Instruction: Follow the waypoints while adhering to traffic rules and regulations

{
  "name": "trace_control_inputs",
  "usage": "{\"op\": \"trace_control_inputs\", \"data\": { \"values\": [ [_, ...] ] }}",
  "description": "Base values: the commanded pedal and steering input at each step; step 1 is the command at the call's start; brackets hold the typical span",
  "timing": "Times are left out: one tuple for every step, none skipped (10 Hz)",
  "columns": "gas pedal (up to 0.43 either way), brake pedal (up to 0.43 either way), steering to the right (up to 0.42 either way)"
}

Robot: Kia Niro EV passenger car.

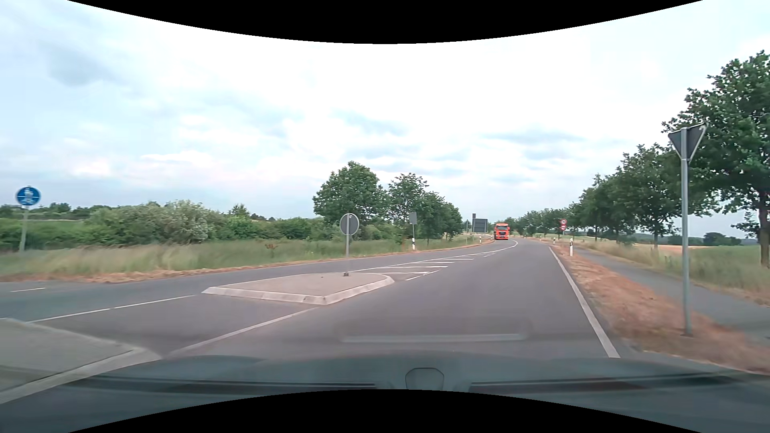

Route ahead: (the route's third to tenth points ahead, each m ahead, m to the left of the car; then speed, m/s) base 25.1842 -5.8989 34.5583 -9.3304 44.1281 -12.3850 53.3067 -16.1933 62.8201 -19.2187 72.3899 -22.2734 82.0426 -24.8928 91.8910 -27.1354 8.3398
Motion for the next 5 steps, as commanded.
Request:
{"op": "trace_control_inputs", "data": {
  "values": [
    [0.24, 0.0, 0.2],
    [0.268, 0.0, 0.19],
    [0.287, 0.0, 0.179],
    [0.311, 0.0, 0.17],
    [0.319, 0.0, 0.157]
  ]
}}
